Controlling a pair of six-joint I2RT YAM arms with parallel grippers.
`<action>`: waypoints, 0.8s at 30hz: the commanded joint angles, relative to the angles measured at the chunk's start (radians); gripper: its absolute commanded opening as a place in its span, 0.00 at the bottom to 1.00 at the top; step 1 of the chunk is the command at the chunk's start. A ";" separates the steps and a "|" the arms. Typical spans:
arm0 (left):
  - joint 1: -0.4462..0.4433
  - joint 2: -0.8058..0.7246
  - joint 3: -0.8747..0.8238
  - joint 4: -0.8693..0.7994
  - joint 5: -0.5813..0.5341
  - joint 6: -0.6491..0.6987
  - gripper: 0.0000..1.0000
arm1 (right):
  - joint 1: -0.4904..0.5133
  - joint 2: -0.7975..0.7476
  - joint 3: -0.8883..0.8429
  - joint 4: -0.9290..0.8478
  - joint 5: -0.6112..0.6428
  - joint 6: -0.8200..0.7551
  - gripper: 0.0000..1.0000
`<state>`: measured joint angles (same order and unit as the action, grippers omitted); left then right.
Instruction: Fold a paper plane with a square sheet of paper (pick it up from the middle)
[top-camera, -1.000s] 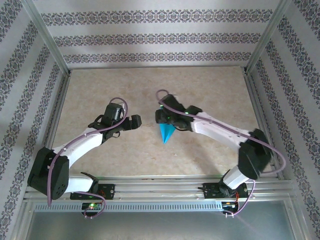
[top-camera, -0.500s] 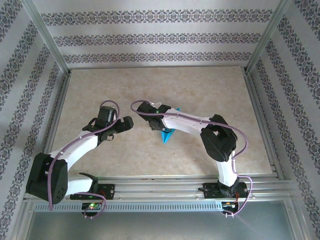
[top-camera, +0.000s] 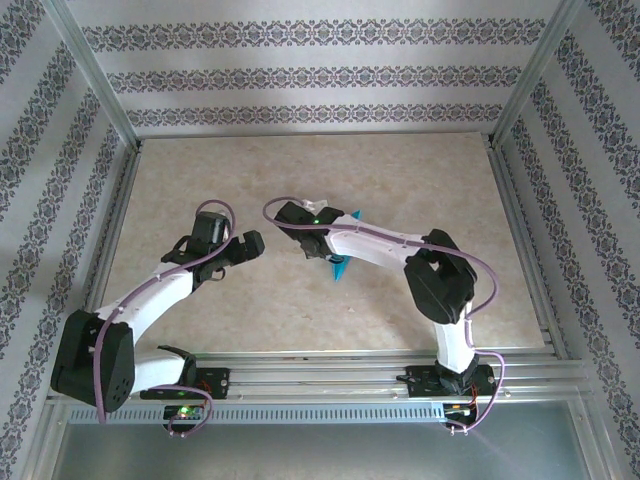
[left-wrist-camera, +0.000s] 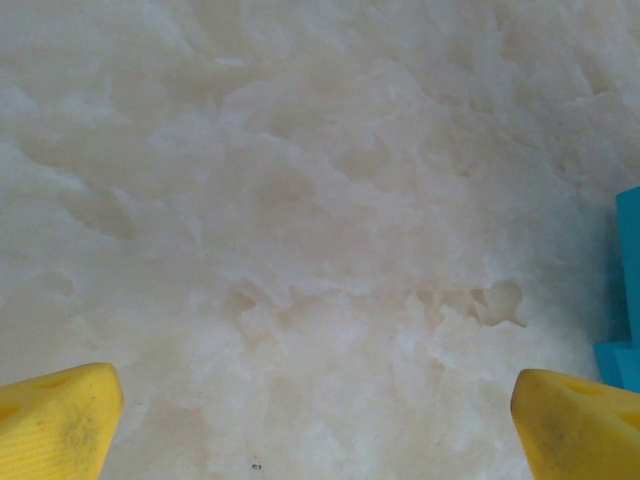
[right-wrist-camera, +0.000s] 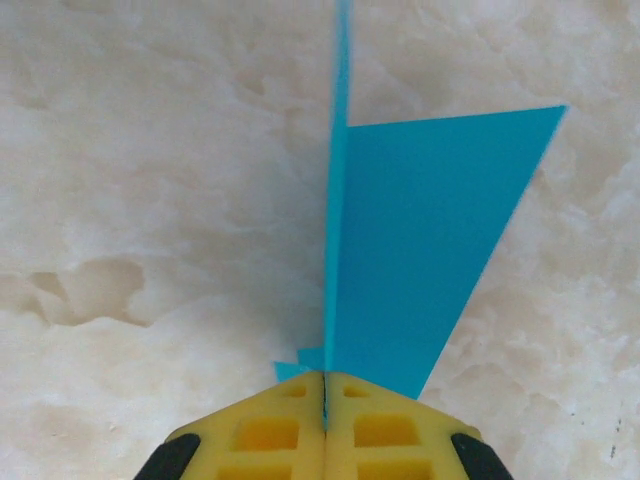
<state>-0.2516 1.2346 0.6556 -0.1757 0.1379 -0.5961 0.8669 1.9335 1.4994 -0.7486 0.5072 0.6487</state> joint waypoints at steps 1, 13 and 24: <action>0.025 -0.030 0.005 -0.030 0.021 -0.026 1.00 | -0.048 -0.176 -0.084 0.194 -0.160 -0.027 0.02; 0.039 -0.079 -0.033 0.072 0.140 -0.063 0.94 | -0.263 -0.234 -0.512 1.083 -0.923 0.333 0.02; 0.013 0.103 -0.045 0.296 0.354 -0.164 0.78 | -0.264 -0.145 -0.561 1.103 -0.958 0.316 0.03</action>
<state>-0.2295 1.3060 0.6022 0.0311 0.4213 -0.7219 0.6018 1.7664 0.9253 0.3126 -0.4122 0.9668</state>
